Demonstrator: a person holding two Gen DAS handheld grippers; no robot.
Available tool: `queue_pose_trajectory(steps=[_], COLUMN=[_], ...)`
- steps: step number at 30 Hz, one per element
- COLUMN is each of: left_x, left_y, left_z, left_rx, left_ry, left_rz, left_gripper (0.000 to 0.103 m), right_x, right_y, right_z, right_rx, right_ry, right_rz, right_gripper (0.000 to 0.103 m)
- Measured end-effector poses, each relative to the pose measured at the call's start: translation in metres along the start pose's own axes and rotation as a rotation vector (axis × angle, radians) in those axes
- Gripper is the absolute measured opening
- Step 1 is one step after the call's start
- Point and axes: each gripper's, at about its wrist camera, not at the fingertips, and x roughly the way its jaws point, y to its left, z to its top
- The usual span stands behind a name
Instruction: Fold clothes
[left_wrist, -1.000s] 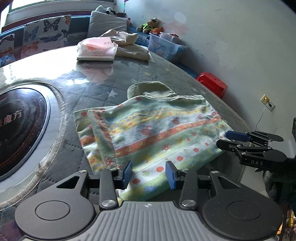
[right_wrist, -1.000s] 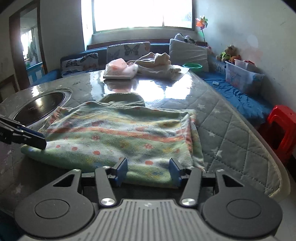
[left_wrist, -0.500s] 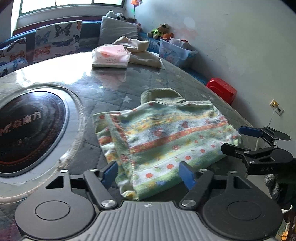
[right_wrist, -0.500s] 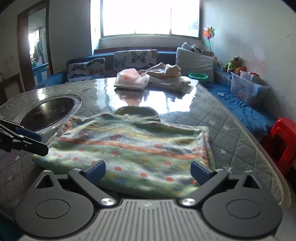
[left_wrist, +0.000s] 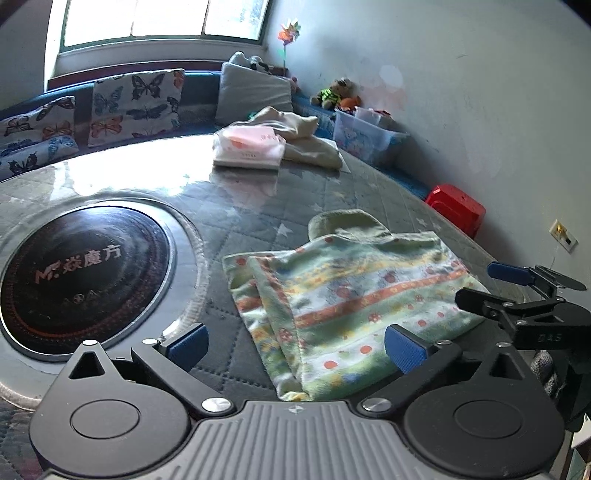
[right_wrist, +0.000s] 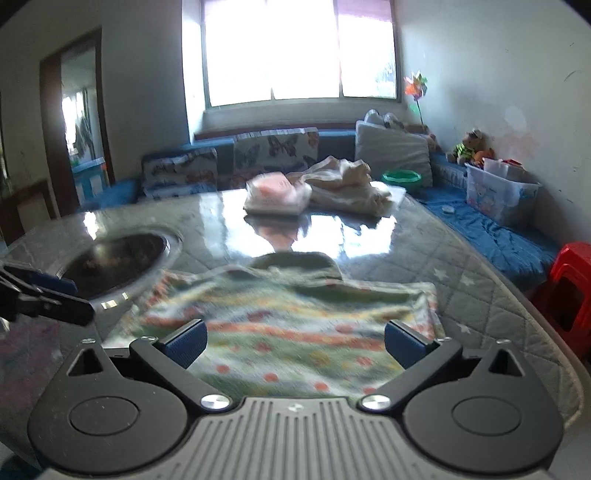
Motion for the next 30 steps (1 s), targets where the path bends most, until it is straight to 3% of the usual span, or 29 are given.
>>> queue_pose_trajectory(steps=[9, 19, 30], left_x=[-0.005, -0.003, 0.0], left_y=[0.008, 0.013, 0.018], left_z=[-0.001, -0.009, -0.012], left_rx=[-0.035, -0.028, -0.039], left_ry=[-0.014, 0.021, 0.05], left_rz=[0.058, 0.109, 0.118], left_gripper=[0.103, 0.103, 0.103], right_x=[0.007, 0.028, 0.045], right_y=[0.015, 0.039, 0.047], right_z=[0.009, 0.004, -0.008], right_rx=[-0.019, -0.102, -0.133], right_ry=[0.028, 0.142, 0.243], right_rz=[0.033, 0.014, 0.034], right_gripper=[0.103, 0.103, 0.103])
